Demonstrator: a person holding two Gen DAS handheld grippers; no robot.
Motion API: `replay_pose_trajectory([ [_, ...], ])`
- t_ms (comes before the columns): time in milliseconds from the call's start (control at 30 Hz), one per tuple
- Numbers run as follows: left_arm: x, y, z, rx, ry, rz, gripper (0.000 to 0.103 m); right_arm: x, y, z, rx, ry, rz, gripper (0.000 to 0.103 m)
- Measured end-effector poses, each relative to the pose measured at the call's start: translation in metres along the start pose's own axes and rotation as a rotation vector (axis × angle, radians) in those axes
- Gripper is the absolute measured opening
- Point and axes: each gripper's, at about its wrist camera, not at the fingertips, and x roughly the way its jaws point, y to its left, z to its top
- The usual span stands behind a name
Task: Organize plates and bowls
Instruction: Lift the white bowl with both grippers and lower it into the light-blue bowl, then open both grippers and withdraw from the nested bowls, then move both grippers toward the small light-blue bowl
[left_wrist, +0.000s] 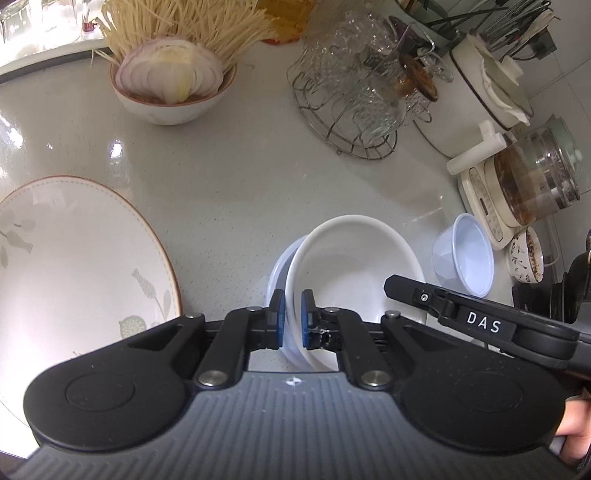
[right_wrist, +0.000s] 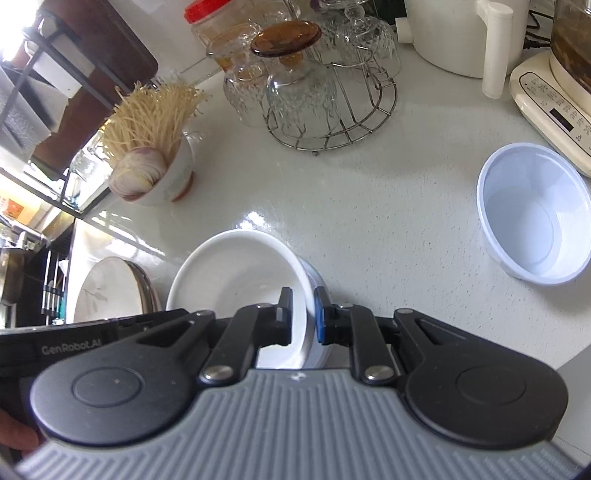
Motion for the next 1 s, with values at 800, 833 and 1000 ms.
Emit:
replay_pose_trajectory([
  [800, -0.048, -0.025, 0.011, 0.195, -0.174, 0.056, 0.052, -0.046, 0.001, 0.009, 0.065, -0.251, -0.074, 0.047],
  [833, -0.053, -0.028, 0.012, 0.221, -0.193, 0.058, 0.052, -0.052, 0.001, 0.009, 0.073, -0.273, -0.084, 0.047],
  [1000, -0.077, -0.045, 0.018, 0.325, -0.273, 0.032, 0.052, -0.080, 0.005, 0.007, 0.091, -0.366, -0.120, 0.047],
])
